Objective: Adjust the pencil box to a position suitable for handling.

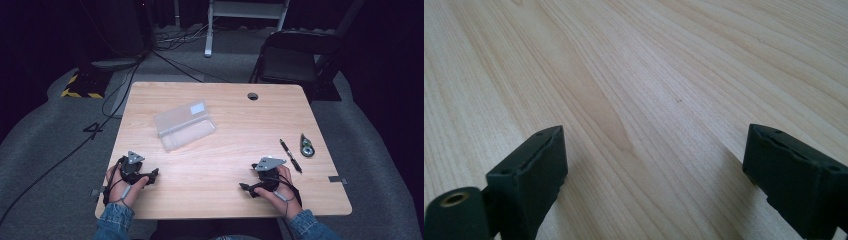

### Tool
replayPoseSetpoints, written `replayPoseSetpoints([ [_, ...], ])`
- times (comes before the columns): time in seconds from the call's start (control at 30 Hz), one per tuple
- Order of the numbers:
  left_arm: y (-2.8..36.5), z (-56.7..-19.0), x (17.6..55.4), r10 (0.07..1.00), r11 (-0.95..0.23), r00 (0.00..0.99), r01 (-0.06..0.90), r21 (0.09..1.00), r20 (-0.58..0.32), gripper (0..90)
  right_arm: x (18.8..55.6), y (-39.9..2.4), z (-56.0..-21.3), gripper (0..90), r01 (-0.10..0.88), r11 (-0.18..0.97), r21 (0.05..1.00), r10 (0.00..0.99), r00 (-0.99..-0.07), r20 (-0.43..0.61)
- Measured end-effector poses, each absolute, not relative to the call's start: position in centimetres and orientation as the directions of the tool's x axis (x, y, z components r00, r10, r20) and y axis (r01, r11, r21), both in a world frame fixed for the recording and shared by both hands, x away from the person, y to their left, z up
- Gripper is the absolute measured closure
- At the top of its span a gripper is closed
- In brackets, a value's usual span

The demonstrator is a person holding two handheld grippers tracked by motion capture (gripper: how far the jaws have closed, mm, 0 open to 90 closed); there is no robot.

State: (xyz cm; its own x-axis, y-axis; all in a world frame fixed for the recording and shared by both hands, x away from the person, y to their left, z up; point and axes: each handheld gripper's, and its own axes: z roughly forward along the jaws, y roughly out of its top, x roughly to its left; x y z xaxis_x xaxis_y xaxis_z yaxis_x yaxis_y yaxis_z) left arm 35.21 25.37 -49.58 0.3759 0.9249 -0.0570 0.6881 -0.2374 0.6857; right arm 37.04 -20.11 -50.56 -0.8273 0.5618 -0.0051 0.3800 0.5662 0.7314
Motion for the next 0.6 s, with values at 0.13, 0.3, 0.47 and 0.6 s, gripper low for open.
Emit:
replayPoseSetpoints([
  [0.13, 25.9, -48.9, 35.3, 0.934, -0.188, 0.347, 0.678, 0.71, -0.084, 22.2, 37.0, -20.2, -50.5, 11.0, 0.38, 0.568, 0.73, 0.559, -0.829, -0.003],
  [0.3, 26.0, -47.8, 35.8, 0.937, -0.162, 0.336, 0.659, 0.735, -0.094, 22.1, 37.0, -20.3, -50.5, 11.1, 0.377, 0.57, 0.73, 0.556, -0.831, -0.004],
  [0.47, 26.1, -46.9, 36.3, 0.942, -0.119, 0.314, 0.643, 0.757, -0.119, 22.6, 36.8, -20.4, -50.5, 12.2, 0.378, 0.567, 0.732, 0.558, -0.83, -0.004],
  [0.6, 26.1, -46.3, 36.8, 0.943, -0.094, 0.306, 0.62, 0.779, -0.129, 22.7, 36.8, -20.5, -50.6, 12.5, 0.376, 0.566, 0.734, 0.559, -0.829, -0.006],
])
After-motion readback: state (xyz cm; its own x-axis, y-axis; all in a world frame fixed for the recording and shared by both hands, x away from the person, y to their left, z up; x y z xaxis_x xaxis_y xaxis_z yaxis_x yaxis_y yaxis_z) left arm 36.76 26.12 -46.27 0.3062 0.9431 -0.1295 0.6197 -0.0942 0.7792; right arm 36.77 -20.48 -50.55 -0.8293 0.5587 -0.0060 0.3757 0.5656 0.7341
